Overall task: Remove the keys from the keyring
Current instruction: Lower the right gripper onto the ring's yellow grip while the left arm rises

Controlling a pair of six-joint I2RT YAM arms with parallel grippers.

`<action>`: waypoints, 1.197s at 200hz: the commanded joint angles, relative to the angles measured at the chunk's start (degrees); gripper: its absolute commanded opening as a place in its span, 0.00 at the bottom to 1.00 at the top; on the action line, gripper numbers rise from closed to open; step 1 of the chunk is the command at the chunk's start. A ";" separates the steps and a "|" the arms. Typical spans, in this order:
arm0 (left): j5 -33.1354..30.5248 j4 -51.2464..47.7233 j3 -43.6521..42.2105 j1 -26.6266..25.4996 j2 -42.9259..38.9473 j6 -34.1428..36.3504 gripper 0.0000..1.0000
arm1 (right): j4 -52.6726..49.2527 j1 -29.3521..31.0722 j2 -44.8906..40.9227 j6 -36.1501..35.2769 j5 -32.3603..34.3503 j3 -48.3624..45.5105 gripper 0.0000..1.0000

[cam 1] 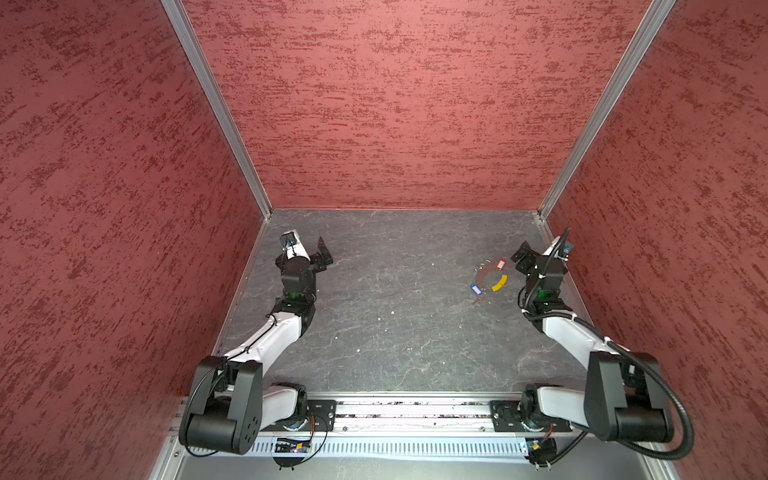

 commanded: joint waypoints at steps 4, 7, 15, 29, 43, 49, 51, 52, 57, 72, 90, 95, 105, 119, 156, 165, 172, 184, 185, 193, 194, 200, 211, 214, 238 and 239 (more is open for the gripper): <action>2.85 -24.32 5.72 4.57 -4.11 -27.89 0.99 | -7.27 -0.38 -1.42 7.68 -11.27 0.33 0.99; 4.57 -24.17 5.50 5.39 -4.47 -28.50 0.99 | -7.16 -0.37 -1.25 8.90 -11.61 0.09 0.99; 11.25 -21.41 4.00 7.69 -5.28 -28.98 1.00 | -7.14 -0.36 -0.76 11.89 -12.12 -0.30 0.99; 22.25 -16.64 1.47 12.26 -5.98 -31.62 0.99 | -6.70 -0.42 0.59 11.52 -16.89 0.11 0.99; 26.77 -13.43 -0.41 14.26 -6.04 -34.85 0.99 | -10.78 -0.30 3.09 10.34 -21.50 2.96 0.99; 27.79 -11.73 -1.39 14.39 -6.08 -35.61 0.99 | -13.40 -0.35 4.31 9.72 -22.99 4.58 0.99; 28.07 -10.85 -1.76 14.39 -6.08 -35.96 0.99 | -14.31 -0.29 4.76 9.45 -23.55 5.01 0.99; 28.21 -10.46 -1.90 14.35 -6.08 -36.08 0.99 | -14.70 -0.28 5.03 9.34 -23.88 5.27 0.99; 29.12 -8.27 -2.90 14.25 -5.96 -37.01 0.99 | -16.37 -0.32 6.24 8.67 -25.18 6.23 0.99; 32.99 -3.13 -4.86 14.05 -4.92 -40.72 0.99 | -18.49 -0.26 8.91 8.63 -26.34 7.28 0.96; 38.98 -5.30 -2.20 14.07 -2.67 -40.48 0.99 | -22.07 -0.27 12.81 10.18 -24.50 9.67 0.92; 40.84 -7.22 -0.90 13.83 -1.97 -39.41 1.00 | -23.12 -0.24 14.00 10.32 -23.92 10.52 0.89; 44.19 -10.11 1.53 13.27 -0.73 -37.25 1.00 | -26.25 -0.26 16.38 11.30 -21.87 12.76 0.87; 45.77 -12.61 3.18 11.46 0.15 -35.30 0.99 | -29.32 -0.27 19.19 11.97 -20.98 15.12 0.83; 42.94 -14.17 2.64 9.10 -2.02 -36.29 0.99 | -34.49 -0.32 25.54 12.04 -18.51 20.89 0.74; 43.45 -13.86 2.39 9.49 -2.04 -37.96 0.99 | -35.65 -0.33 26.90 11.29 -17.87 22.60 0.70; 44.94 -12.44 2.00 10.15 -1.59 -39.44 0.99 | -36.84 -0.27 28.10 10.97 -17.09 24.14 0.68; 47.91 -9.03 1.29 10.94 -0.35 -41.42 1.00 | -39.08 -0.28 30.01 10.31 -15.55 26.44 0.61; 48.20 -8.89 1.26 11.00 -0.23 -41.53 0.99 | -39.39 -0.27 30.18 10.30 -15.44 26.58 0.60; 49.51 -7.02 0.89 11.35 0.62 -42.39 0.99 | -41.10 -0.30 31.46 9.89 -14.70 28.05 0.55; 49.66 -6.83 0.83 11.38 0.70 -42.50 0.99 | -41.32 -0.28 31.65 9.87 -14.66 28.22 0.55; 50.18 -6.15 0.66 11.48 1.22 -43.16 0.99 | -42.29 -0.34 32.54 9.73 -14.35 29.03 0.54; 50.75 -5.34 0.52 11.52 1.56 -42.90 0.99 | -43.93 -0.31 34.00 9.50 -13.38 30.14 0.52; 50.85 -5.40 0.56 11.48 1.72 -42.61 0.99 | -44.31 -0.28 34.23 9.48 -13.06 30.33 0.51; 49.92 -6.97 0.67 11.49 1.00 -40.63 1.00 | -45.60 -0.27 35.60 8.64 -12.00 31.90 0.48; 49.91 -6.98 0.64 11.49 0.97 -40.57 0.99 | -45.72 -0.27 35.70 8.58 -11.95 31.94 0.48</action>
